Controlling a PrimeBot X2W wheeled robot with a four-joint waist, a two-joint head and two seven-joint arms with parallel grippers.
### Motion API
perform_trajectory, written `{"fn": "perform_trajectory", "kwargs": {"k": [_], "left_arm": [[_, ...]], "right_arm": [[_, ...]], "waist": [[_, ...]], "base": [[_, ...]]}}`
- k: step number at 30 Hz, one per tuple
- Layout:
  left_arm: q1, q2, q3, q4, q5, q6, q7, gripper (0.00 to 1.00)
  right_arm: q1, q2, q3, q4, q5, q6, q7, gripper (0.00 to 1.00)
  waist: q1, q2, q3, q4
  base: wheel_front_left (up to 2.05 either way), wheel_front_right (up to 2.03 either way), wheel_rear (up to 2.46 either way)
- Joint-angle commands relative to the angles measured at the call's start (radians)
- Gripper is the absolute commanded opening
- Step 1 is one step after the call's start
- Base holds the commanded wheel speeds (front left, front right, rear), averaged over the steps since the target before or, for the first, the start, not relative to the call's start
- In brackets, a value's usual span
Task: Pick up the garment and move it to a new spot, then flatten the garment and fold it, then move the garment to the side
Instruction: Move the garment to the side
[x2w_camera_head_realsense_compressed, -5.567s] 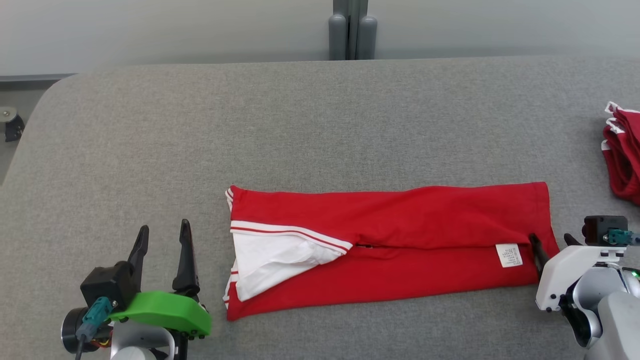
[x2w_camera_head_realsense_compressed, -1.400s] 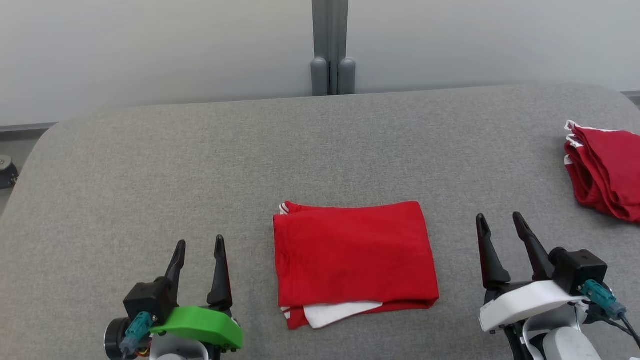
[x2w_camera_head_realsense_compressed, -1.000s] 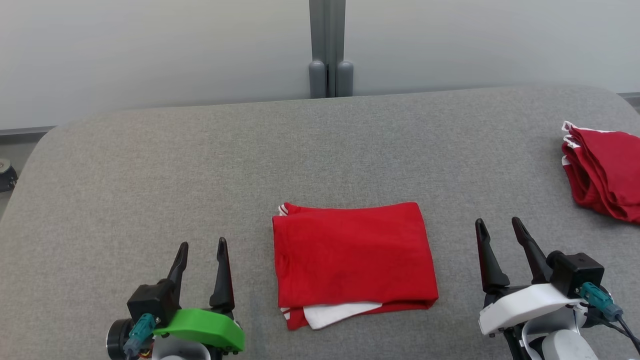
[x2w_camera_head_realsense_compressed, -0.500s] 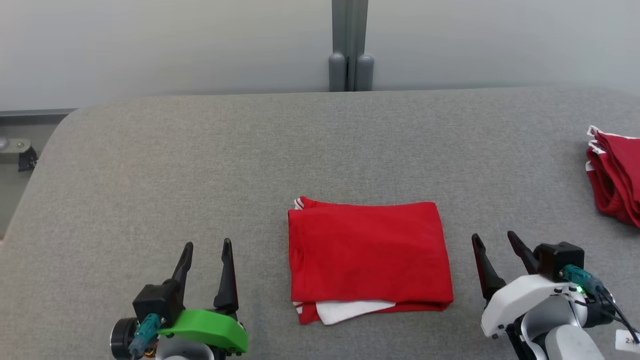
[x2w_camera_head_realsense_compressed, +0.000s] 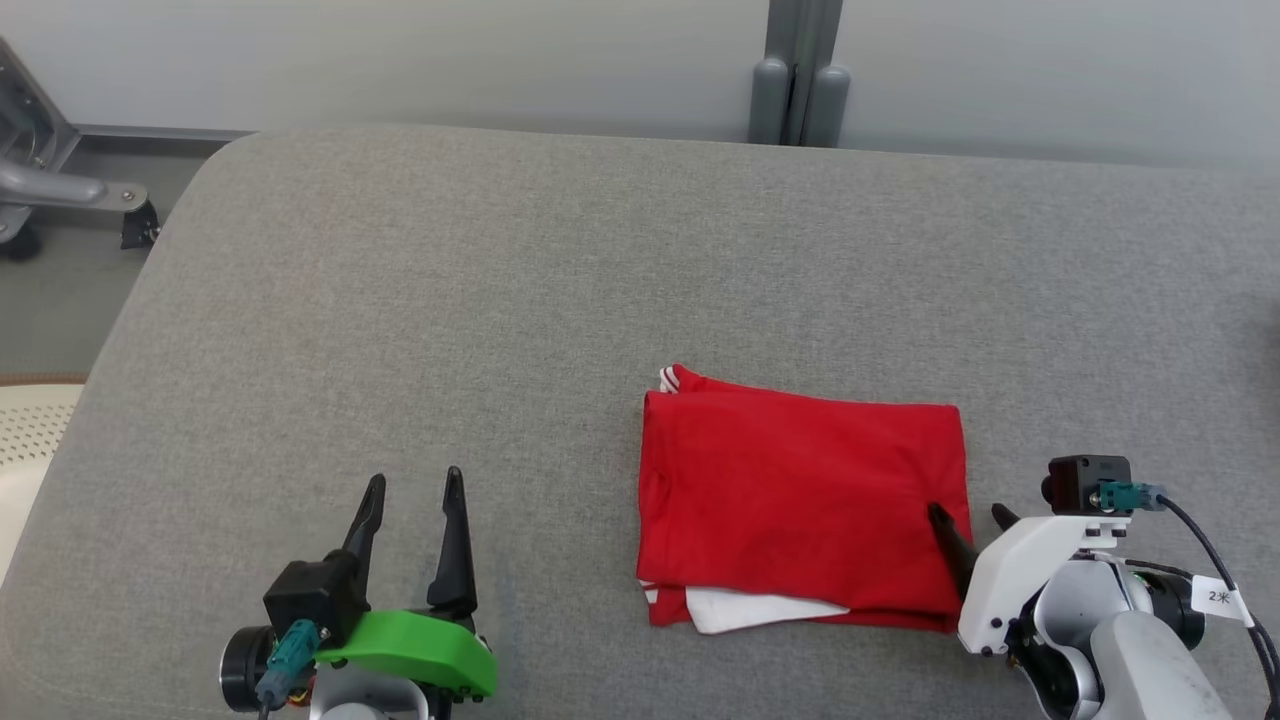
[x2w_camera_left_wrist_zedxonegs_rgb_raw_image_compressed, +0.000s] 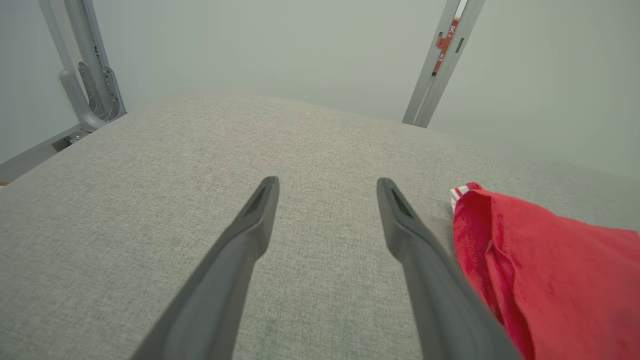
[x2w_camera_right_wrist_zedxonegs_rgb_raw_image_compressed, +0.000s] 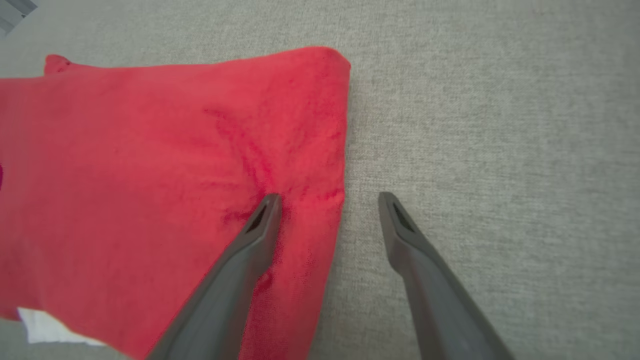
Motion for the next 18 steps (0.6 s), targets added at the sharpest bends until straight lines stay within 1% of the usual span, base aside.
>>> {"fn": "perform_trajectory", "kwargs": {"k": [1, 5, 8, 9, 10, 11, 12, 13, 18], "left_arm": [[-0.009, 0.0, 0.002, -0.003, 0.012, -0.002, -0.003, 1.0], [-0.01, -0.002, 0.009, -0.007, 0.012, -0.002, -0.003, 1.0], [-0.009, -0.002, 0.016, -0.01, 0.013, -0.001, -0.003, 1.0], [-0.01, -0.002, 0.015, -0.011, 0.014, -0.002, -0.003, 1.0], [-0.012, -0.002, 0.017, -0.011, 0.016, -0.002, -0.003, 1.0], [-0.014, -0.003, 0.017, -0.012, 0.017, -0.003, -0.003, 1.0], [-0.016, -0.003, 0.017, -0.012, 0.019, -0.004, -0.003, 1.0], [-0.017, -0.003, 0.018, -0.013, 0.021, -0.004, -0.003, 1.0], [-0.019, -0.003, 0.022, -0.019, 0.028, -0.009, -0.003, 1.0]], "right_arm": [[-0.019, -0.017, 0.006, 0.013, 0.013, 0.0, 0.012, 1.0], [-0.04, -0.032, 0.029, 0.053, 0.05, 0.0, 0.027, 1.0], [-0.061, -0.037, 0.071, 0.073, 0.072, 0.0, 0.032, 1.0], [-0.066, -0.037, 0.084, 0.078, 0.076, 0.001, 0.032, 0.78], [-0.074, -0.039, 0.1, 0.083, 0.081, 0.001, 0.03, 0.43], [-0.083, -0.041, 0.111, 0.084, 0.085, 0.001, 0.024, 0.29], [-0.092, -0.045, 0.123, 0.088, 0.086, 0.001, 0.018, 0.07], [-0.101, -0.049, 0.131, 0.089, 0.084, 0.0, 0.01, 0.0], [-0.143, -0.079, 0.15, 0.089, 0.093, 0.0, -0.031, 0.0]], "waist": [[0.0, 0.0, 0.021, 0.024], [0.0, 0.0, 0.031, 0.029], [0.0, 0.0, 0.041, 0.018], [0.0, 0.0, 0.044, 0.013], [0.0, 0.0, 0.047, 0.004], [0.0, 0.0, 0.05, -0.004], [0.0, 0.0, 0.052, -0.015], [0.0, 0.0, 0.055, -0.027], [0.0, 0.0, 0.061, -0.115]], "base": [[0.0, 0.0, 0.0], [0.0, 0.0, 0.0], [0.0, 0.0, 0.0], [0.0, 0.0, 0.0], [0.0, 0.0, 0.0], [0.0, 0.0, 0.0], [0.0, 0.0, 0.0], [0.0, 0.0, 0.0], [0.0, 0.0, 0.0]]}}
